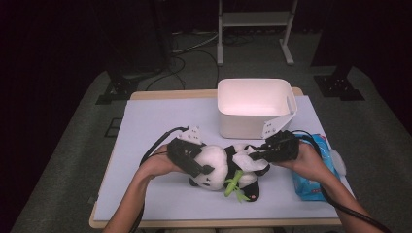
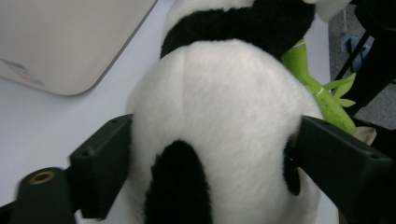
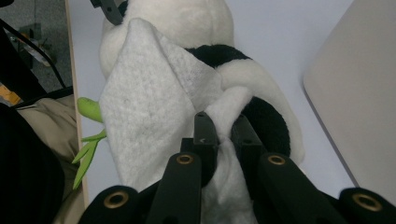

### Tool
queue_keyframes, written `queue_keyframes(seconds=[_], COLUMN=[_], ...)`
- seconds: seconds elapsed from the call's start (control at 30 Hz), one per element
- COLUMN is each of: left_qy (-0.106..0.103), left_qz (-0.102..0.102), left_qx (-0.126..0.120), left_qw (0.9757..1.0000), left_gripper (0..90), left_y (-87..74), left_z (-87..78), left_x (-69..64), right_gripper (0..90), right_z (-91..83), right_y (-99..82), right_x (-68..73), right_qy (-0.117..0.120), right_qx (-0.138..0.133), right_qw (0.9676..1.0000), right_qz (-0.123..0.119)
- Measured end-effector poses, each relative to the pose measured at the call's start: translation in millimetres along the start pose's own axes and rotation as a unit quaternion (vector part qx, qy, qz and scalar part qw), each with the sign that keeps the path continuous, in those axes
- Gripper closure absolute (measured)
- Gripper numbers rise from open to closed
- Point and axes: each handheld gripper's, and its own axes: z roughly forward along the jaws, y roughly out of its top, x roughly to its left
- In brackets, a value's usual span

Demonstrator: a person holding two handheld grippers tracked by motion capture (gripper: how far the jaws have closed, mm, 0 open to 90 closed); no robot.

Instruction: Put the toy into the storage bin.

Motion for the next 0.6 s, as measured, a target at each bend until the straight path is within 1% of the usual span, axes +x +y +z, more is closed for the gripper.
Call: queue_keyframes(seconds=[0.03,0.1,0.2,0.27,0.3,0.33,0.37,0.4,0.43,0.5,0.57,0.6], left_qy=[-0.001,0.0,-0.003,-0.008,-0.01,-0.01,-0.009,-0.009,-0.009,-0.009,-0.01,-0.012], left_qz=[-0.003,-0.009,-0.01,-0.002,-0.002,0.002,0.004,0.002,0.008,0.012,0.015,0.012], left_qx=[0.0,0.009,0.012,0.003,-0.007,-0.01,-0.013,-0.016,-0.017,-0.018,-0.019,-0.022], left_qw=[1.0,0.9999,0.9999,1.0,0.9999,0.9999,0.9999,0.9998,0.9998,0.9997,0.9997,0.9996], left_gripper=[10.8,10.1,10.3,14.7,17.4,20.8,22.1,23.1,23.7,24.8,25.1,25.7], left_y=[-0.1,-0.1,-0.6,-1.1,-1.8,-2.2,-2.8,-3.1,-3.3,-3.8,-4.2,-4.5], left_z=[0.2,0.6,0.9,0.3,0.6,1.1,1.4,1.5,1.5,1.3,1.5,1.9], left_x=[0.3,0.5,1.1,0.8,0.3,0.3,0.2,0.4,0.4,-0.6,-1.0,-2.0], right_gripper=[82.7,82.7,82.8,82.7,82.7,82.6,82.6,82.6,82.6,82.6,82.6,82.6], right_z=[-0.6,-1.9,-3.1,-4.8,-5.9,-7.6,-8.8,-10.8,-11.9,-13.4,-13.3,-12.8], right_y=[-1.7,-5.0,-9.9,-11.9,-12.2,-12.6,-12.8,-12.6,-12.1,-9.0,-4.3,-1.3], right_x=[0.2,1.4,3.9,5.7,6.1,6.2,5.8,5.5,5.3,4.2,2.0,0.9], right_qy=[0.002,0.005,0.01,0.008,0.005,0.001,0.0,-0.005,-0.008,-0.013,-0.017,-0.02], right_qx=[-0.002,-0.007,-0.014,-0.014,-0.012,-0.012,-0.014,-0.02,-0.021,-0.023,-0.028,-0.028], right_qw=[1.0,1.0,0.9998,0.9999,0.9999,0.9999,0.9999,0.9997,0.9997,0.9996,0.9994,0.9994], right_qz=[0.002,0.003,0.005,0.005,0.004,0.006,0.007,0.011,0.011,0.013,0.011,0.009])
